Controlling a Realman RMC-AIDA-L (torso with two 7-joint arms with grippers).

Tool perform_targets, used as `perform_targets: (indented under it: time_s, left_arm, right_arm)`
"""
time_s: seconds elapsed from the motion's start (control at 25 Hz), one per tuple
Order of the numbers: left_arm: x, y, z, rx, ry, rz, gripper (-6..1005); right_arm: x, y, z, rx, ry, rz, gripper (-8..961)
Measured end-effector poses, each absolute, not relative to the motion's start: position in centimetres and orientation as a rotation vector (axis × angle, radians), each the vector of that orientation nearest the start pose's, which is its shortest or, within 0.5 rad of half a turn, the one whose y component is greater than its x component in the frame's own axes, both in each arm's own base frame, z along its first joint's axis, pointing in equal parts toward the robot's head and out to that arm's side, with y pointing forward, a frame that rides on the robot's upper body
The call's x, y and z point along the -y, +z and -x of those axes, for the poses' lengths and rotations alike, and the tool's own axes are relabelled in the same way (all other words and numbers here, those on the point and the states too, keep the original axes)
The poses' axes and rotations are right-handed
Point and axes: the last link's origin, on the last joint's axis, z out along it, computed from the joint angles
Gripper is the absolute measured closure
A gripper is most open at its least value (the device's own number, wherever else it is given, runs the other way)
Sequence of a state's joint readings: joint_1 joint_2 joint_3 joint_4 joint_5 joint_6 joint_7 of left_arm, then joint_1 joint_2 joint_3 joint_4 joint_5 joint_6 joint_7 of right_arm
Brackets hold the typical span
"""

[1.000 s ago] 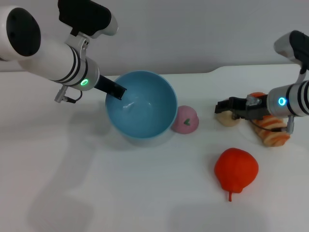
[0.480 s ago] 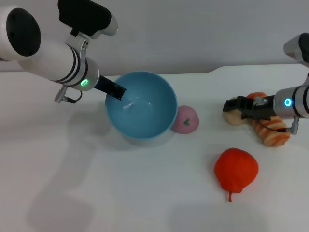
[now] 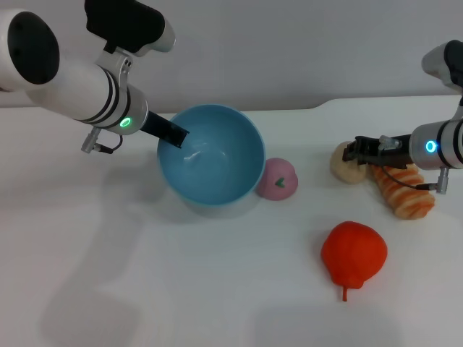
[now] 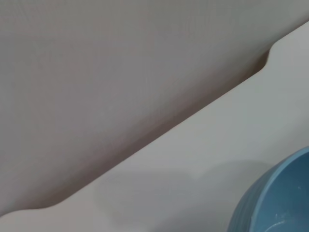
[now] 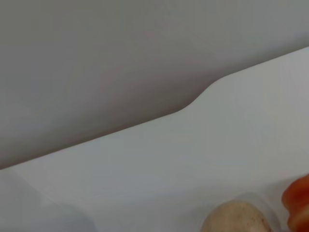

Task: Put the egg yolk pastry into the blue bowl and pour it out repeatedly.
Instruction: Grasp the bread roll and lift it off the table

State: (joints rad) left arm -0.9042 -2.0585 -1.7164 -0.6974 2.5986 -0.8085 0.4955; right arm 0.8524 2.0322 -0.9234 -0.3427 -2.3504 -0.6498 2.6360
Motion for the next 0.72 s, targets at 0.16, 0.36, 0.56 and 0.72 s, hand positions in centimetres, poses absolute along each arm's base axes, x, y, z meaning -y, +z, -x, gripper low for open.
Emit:
perform_targets:
  time_s: [0.16,0.36,0.56,0.72]
  left_arm:
    - [-45.5,-4.8,18.2,0.845,0.245,2.307,1000]
    - [-45.5,-4.7,18.3,0.842,0.247,2.304,1001]
    - [-45.5,-4.7,18.3,0.839,0.247,2.305,1001]
    - [-45.4,-4.7,18.3,0.842,0.252,2.307,1000]
  right_arm:
    - [-43.7,-3.6,-28.0,-1.66,0.224,1.835,711]
    - [-43.5,-3.7,-28.1,-1.636,0.217,1.855,783]
    - [-44.2,-3.4,-27.0,-1.562,0.233,1.9,826]
    - [-44.8,-3.2,-26.0,-1.511,0.238,1.937,855]
